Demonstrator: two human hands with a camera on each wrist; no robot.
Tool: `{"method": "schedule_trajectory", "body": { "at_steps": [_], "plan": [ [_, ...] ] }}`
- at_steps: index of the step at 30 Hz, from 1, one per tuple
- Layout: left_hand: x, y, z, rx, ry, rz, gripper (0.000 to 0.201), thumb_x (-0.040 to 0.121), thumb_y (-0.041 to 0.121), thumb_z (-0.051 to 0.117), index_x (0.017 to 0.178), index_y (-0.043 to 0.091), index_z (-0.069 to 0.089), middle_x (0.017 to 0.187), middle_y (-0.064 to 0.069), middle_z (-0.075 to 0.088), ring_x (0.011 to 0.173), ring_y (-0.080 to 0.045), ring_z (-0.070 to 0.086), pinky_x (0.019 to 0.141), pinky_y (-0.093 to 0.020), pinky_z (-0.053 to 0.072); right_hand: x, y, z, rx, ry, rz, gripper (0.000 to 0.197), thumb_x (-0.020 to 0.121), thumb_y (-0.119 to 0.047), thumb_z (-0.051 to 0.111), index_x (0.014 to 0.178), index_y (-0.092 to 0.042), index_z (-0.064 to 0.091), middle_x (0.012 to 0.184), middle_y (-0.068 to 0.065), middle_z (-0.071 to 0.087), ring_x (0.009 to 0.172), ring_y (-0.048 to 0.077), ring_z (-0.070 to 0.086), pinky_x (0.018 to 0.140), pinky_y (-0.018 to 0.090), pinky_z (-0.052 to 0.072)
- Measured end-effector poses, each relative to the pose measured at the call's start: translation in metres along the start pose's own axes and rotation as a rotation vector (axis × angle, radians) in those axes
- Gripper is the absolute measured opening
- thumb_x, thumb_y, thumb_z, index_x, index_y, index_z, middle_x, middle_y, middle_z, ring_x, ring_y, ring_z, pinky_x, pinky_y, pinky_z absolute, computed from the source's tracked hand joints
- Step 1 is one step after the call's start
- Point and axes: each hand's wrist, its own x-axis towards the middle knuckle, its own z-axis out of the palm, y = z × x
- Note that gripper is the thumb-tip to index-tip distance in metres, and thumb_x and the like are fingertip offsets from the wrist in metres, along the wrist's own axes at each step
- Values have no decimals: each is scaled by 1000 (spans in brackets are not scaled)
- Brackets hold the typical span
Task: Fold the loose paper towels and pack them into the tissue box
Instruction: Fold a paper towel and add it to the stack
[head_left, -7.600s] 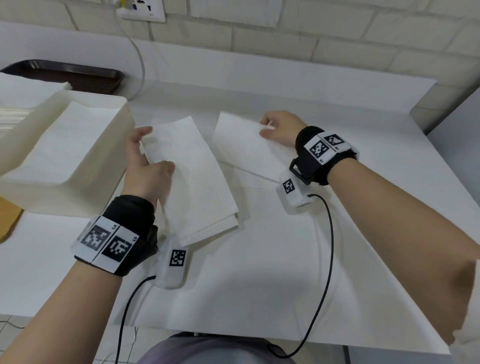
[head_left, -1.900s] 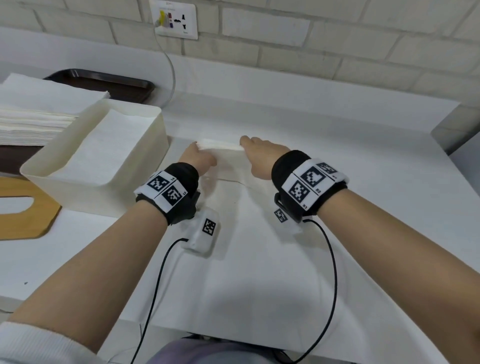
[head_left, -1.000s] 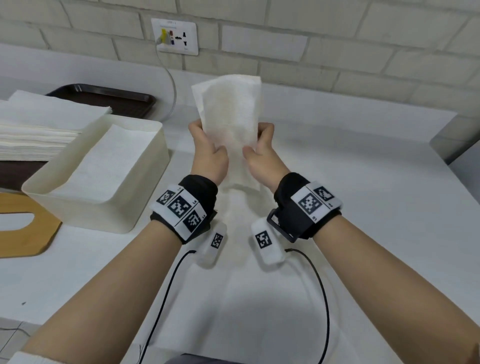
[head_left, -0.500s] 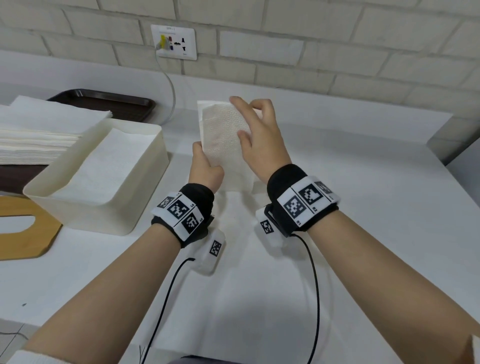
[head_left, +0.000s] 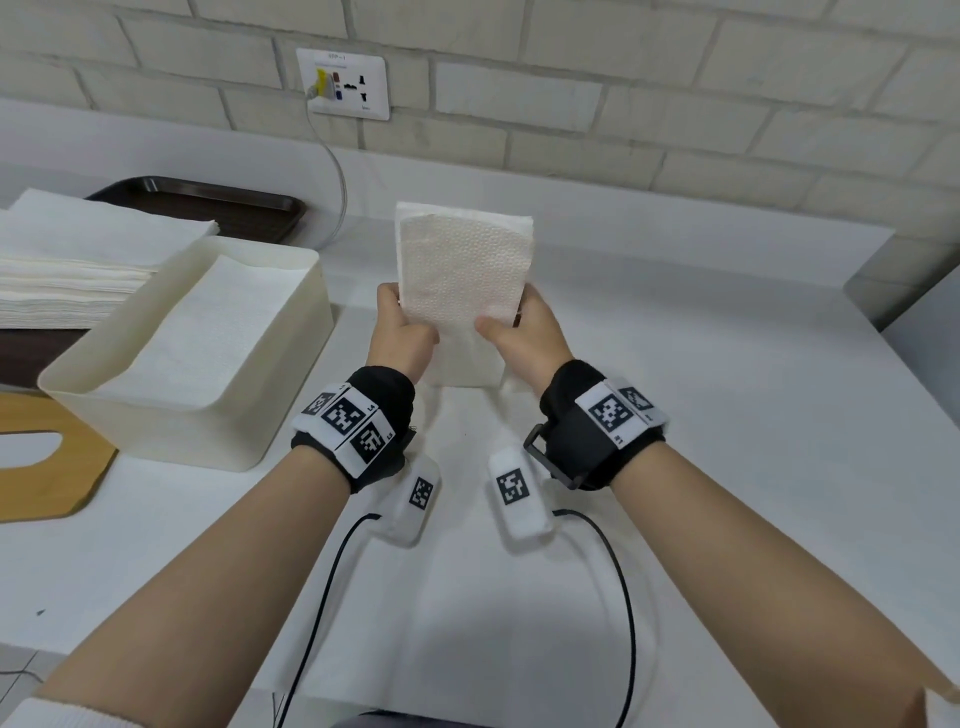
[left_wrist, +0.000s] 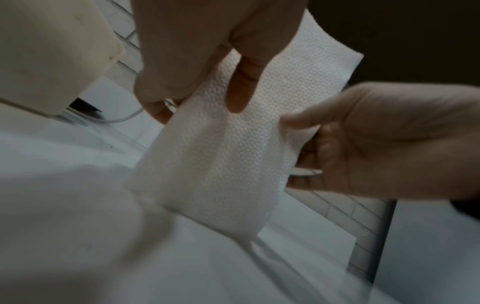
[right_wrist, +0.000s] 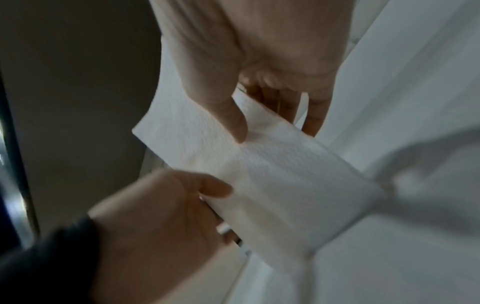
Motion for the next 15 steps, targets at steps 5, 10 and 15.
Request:
{"method": "schedule_trajectory", "body": {
  "at_steps": [5,10,15],
  "plan": [
    [-1,9,0,-53,12,126,40,81,-17,38,106,13,33,84,7,44,73,0,45,55,-2,39,-2,4,6,44,-21,-47,26,95,-3,38,119,-10,34,104,-1,55,95,14,53,86,26,42],
    [-3,10,2,26,-66,99,42,86,-15,34,119,8,25,96,3,41,83,-3,44,57,0,40,-3,4,11,35,-48,-63,19,96,-3,34,110,-12,25,99,-2,46,88,13,49,74,22,41],
    [-3,7,0,26,-8,92,36,88,-13,34,110,13,23,90,8,43,80,-1,45,57,2,39,-2,1,12,23,-28,-68,19,96,-3,34,111,-11,26,91,-7,45,81,9,48,71,20,40]
  ]
}}
